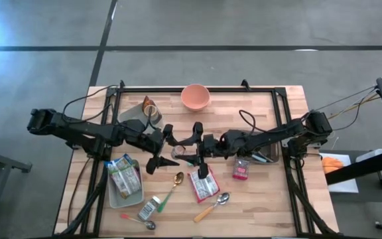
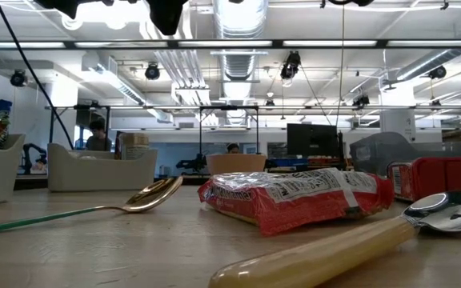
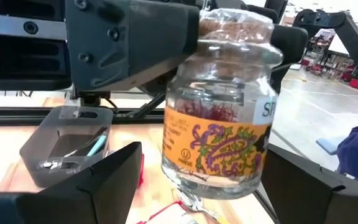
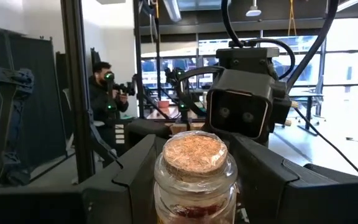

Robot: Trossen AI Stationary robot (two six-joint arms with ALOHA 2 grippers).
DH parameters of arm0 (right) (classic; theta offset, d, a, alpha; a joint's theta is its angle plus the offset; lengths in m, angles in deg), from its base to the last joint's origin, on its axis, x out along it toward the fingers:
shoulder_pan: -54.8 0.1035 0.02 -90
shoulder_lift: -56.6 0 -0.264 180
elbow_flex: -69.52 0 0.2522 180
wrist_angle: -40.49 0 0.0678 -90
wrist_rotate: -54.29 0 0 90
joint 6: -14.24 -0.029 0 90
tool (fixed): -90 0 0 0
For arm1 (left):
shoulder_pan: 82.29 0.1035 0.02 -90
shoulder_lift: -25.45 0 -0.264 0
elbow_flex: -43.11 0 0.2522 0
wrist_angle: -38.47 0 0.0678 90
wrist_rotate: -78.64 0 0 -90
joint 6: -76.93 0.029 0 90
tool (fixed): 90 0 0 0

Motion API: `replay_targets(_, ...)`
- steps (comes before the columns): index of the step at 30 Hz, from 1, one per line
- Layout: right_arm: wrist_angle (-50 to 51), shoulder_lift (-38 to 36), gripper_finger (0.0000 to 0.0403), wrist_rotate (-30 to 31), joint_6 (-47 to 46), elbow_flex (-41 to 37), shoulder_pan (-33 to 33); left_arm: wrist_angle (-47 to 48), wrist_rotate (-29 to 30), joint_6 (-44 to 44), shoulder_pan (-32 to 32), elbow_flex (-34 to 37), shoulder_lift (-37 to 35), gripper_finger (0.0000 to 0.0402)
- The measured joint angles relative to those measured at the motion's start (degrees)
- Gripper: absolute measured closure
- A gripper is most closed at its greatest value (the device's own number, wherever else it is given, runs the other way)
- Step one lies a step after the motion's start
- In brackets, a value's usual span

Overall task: Pick & Place Food Item
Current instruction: Put the brown seasoning bottle into the top gray bin

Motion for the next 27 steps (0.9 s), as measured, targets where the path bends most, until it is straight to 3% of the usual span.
replay_targets(23, -0.66, 0.50, 0.0229, 0.02, -0.65, -0.10, 0.04, -2.07, -0.22, 0.88, -0.02, 0.07, -0.04, 0.0089)
replay_targets(27, -0.70, 0.50, 0.0229, 0.00, -0.65, -0.11, 0.04, -2.09, -0.23, 1.85, -0.07, 0.07, -0.04, 0.0104)
